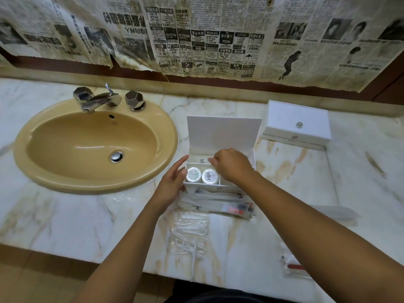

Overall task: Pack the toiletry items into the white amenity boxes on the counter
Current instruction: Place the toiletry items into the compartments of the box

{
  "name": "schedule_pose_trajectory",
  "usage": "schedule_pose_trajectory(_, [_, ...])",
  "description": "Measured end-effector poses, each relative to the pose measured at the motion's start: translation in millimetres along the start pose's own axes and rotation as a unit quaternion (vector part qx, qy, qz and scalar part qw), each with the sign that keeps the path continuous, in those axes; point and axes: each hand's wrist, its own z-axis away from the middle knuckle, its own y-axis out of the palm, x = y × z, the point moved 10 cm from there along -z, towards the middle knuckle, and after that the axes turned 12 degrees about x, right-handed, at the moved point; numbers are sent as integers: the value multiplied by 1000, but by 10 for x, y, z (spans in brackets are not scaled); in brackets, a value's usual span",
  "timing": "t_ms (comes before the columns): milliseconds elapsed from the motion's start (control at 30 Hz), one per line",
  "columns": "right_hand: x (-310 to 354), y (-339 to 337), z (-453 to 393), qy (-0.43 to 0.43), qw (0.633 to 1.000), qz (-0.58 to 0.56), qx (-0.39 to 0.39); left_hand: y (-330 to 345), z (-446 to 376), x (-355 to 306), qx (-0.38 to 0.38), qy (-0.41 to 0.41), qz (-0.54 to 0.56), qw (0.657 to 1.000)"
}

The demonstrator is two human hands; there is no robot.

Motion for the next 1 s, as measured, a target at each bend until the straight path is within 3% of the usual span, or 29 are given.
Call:
schedule_pose_trajectory(133, [-37,82,42,5,998,-54,31,16,20,-48,-4,2,-4,1000])
schedule_pose_trajectory(400, [357,-246,591,-92,988,-8,-126,10,10,-21,-4,4,-10,1000])
schedule_pose_trajectory(667, [319,266,867,-54,995,77,-9,11,6,-10,-7,4,-17,1000])
schedule_pose_trajectory(1000, [114,434,889,-13,993,117,-8,29,-9,61,2,-1,-4,1000])
